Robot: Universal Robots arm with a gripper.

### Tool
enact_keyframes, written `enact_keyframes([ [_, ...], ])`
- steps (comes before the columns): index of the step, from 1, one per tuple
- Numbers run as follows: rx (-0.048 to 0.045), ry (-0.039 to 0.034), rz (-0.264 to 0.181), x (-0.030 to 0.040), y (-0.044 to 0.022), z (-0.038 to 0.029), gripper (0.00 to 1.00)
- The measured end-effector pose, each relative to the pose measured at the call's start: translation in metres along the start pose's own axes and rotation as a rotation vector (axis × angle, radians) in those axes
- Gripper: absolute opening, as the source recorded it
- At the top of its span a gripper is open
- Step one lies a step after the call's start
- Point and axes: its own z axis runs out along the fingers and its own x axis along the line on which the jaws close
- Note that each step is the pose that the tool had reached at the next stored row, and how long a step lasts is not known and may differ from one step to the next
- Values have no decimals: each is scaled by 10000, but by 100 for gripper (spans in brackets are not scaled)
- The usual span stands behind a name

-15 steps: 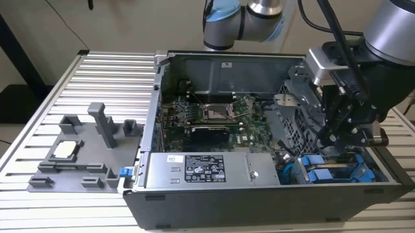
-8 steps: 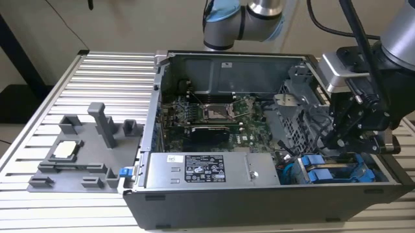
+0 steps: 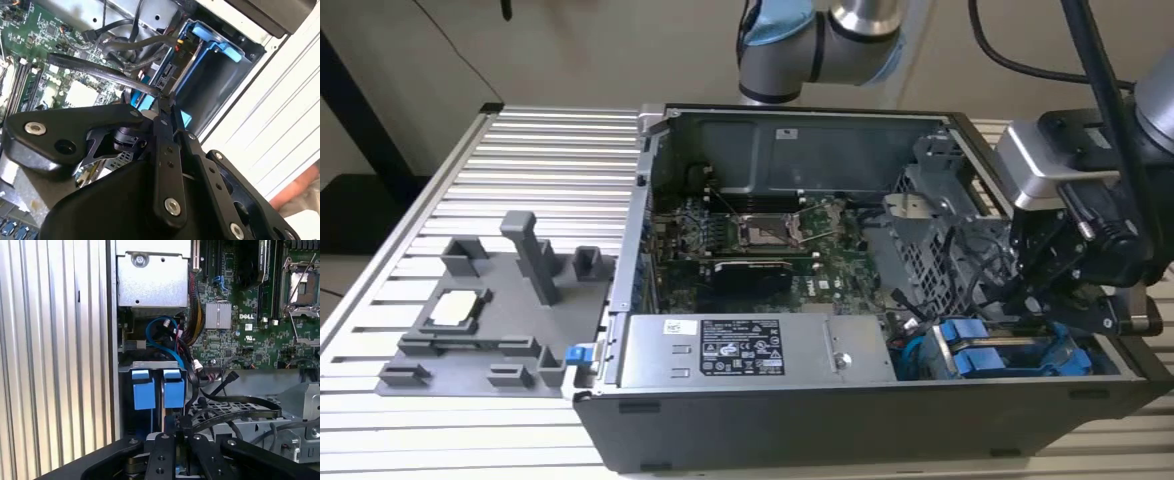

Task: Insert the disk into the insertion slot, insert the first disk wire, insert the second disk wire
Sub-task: 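Insert the second disk wire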

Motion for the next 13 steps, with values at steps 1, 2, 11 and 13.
enact_keyframes([
  [1, -1, -195, 9, 11, -1, -1, 16],
  [2, -3, -367, 18, 21, -1, -3, 16],
  [11, -22, -940, 54, 121, -3, -16, 16],
  [13, -22, -938, 54, 121, -3, -16, 16],
])
